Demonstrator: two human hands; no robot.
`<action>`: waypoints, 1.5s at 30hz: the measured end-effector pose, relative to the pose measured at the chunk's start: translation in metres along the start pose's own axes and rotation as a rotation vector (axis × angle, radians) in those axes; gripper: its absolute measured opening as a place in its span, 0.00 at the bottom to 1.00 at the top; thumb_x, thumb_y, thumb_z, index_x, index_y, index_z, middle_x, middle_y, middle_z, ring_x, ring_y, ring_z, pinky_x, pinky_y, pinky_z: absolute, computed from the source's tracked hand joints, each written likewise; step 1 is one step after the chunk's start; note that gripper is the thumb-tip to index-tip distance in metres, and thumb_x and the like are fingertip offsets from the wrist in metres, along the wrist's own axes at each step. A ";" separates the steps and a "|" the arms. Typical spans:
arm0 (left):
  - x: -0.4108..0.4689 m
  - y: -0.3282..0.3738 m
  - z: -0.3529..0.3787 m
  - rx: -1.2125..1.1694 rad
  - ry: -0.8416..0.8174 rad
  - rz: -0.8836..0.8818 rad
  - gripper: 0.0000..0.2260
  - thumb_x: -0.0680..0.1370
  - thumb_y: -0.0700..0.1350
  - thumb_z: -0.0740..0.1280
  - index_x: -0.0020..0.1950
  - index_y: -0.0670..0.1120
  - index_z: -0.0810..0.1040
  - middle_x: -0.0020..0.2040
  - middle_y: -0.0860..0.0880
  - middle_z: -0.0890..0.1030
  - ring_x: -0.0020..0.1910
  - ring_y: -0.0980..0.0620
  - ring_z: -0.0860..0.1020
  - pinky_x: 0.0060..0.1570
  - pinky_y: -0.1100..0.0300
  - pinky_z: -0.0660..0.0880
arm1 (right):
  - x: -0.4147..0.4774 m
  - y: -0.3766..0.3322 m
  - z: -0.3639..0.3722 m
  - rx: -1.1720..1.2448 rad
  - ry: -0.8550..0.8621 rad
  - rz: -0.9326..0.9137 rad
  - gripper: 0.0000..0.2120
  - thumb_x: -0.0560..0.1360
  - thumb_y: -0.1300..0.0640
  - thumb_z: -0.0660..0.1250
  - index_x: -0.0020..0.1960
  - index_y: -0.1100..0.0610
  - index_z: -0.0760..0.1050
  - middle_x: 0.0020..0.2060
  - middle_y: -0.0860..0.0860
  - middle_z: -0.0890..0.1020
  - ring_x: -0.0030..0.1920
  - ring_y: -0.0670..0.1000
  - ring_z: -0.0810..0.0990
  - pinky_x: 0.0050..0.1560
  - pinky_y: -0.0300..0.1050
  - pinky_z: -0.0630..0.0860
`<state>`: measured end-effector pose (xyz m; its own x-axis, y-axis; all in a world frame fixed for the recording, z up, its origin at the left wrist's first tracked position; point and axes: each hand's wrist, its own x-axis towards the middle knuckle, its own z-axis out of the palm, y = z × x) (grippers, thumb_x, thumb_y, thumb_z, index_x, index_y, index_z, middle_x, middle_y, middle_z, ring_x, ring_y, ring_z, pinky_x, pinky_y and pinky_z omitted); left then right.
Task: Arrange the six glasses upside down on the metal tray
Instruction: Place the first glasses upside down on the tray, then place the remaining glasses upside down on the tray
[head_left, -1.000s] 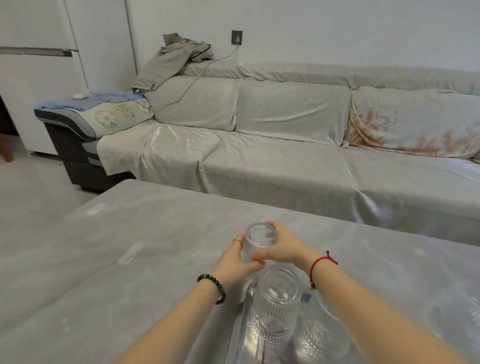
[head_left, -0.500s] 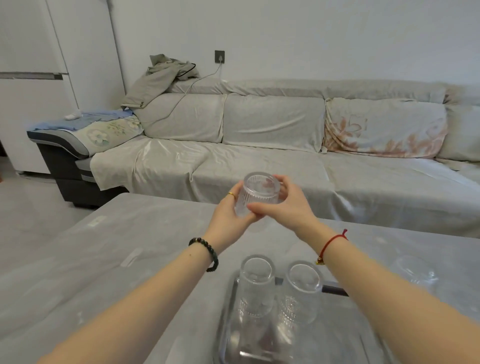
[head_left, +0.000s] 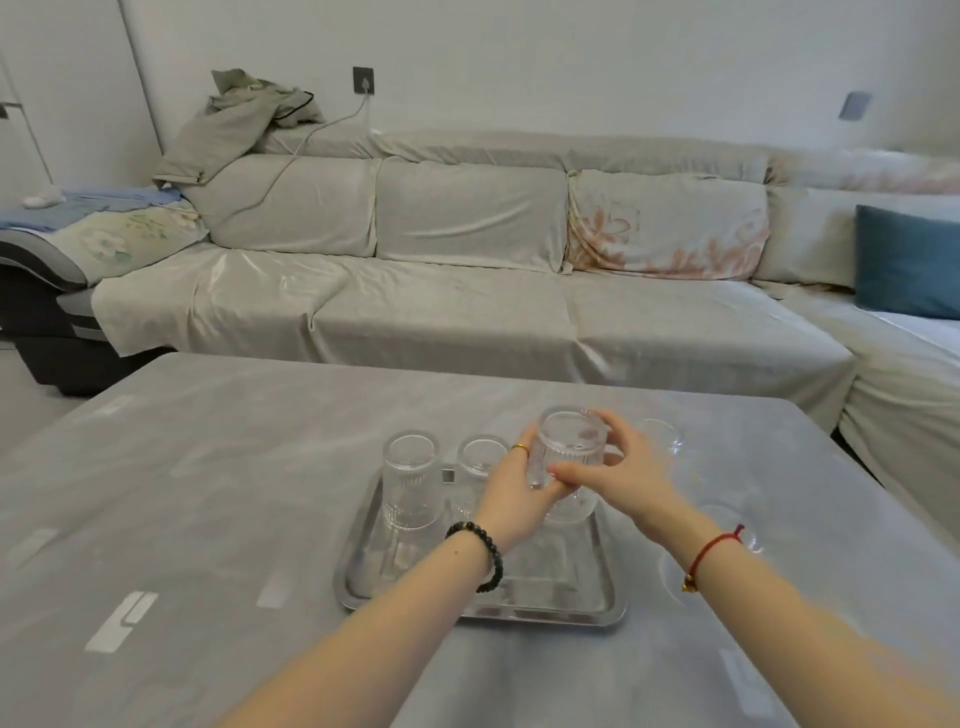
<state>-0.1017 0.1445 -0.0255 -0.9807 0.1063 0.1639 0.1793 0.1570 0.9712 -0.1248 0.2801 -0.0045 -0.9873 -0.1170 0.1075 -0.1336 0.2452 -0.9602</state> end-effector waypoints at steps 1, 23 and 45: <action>-0.002 -0.008 0.003 -0.001 -0.008 -0.016 0.25 0.71 0.43 0.70 0.64 0.57 0.65 0.51 0.65 0.75 0.50 0.73 0.73 0.42 0.80 0.70 | -0.003 0.010 0.001 -0.006 0.009 0.013 0.31 0.59 0.59 0.78 0.58 0.48 0.69 0.54 0.51 0.76 0.53 0.52 0.77 0.42 0.39 0.76; 0.020 -0.079 0.020 0.192 -0.042 -0.348 0.34 0.75 0.50 0.64 0.73 0.44 0.49 0.74 0.45 0.60 0.72 0.49 0.61 0.63 0.60 0.63 | 0.026 0.085 0.025 -0.030 0.058 0.065 0.37 0.62 0.57 0.77 0.66 0.51 0.64 0.63 0.49 0.73 0.64 0.50 0.71 0.67 0.51 0.68; -0.010 -0.018 0.156 0.044 -0.276 -0.184 0.27 0.69 0.37 0.69 0.59 0.59 0.63 0.53 0.59 0.74 0.49 0.67 0.74 0.45 0.67 0.78 | -0.080 0.113 -0.107 -0.136 0.346 0.078 0.36 0.63 0.57 0.76 0.66 0.50 0.62 0.58 0.46 0.69 0.59 0.47 0.68 0.60 0.43 0.66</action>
<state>-0.0825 0.2936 -0.0713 -0.9400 0.3334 -0.0721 0.0107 0.2402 0.9707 -0.0696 0.4200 -0.0938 -0.9624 0.2337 0.1385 -0.0442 0.3684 -0.9286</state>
